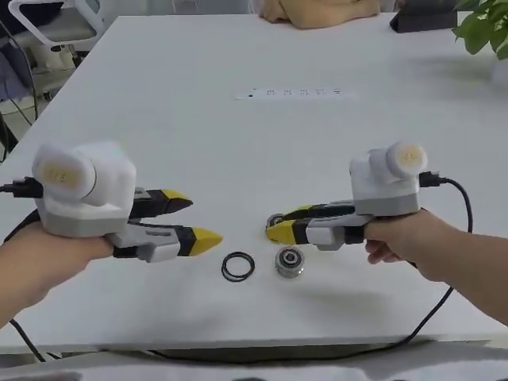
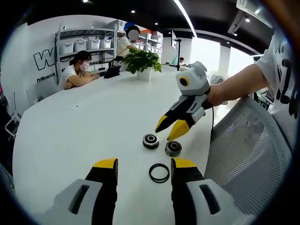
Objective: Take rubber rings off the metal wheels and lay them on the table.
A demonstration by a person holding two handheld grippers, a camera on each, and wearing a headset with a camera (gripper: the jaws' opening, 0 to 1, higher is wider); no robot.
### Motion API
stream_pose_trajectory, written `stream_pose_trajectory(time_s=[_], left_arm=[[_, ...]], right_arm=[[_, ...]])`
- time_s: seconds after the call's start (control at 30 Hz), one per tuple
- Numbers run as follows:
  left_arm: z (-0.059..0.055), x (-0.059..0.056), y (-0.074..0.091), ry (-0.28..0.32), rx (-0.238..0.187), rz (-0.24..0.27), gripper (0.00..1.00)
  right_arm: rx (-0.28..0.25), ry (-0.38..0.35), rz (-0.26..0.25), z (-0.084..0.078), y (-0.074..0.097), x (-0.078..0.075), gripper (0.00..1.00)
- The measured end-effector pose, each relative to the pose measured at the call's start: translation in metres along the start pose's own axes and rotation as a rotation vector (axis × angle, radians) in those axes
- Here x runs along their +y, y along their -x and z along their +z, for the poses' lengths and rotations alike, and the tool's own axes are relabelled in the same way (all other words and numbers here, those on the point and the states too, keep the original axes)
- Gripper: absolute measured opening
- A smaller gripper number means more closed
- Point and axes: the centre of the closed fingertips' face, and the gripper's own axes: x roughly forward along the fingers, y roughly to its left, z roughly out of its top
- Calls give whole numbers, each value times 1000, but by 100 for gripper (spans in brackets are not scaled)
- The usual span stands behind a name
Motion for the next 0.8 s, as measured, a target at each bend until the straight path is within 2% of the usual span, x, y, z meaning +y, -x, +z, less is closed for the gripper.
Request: stream_pose_trajectory(time_s=[0.13,0.37,0.8], left_arm=[[4,0,-9,-3,-1,-12,42],[11,-2,-29,2,0,-33,42],[5,-5,-56,22,33,-70,41]], right_arm=[[1,15,-23,0,6,-7,31],[36,40,-55,-10,11,-20,31],[66,56,-66,-21,6,-32,28]])
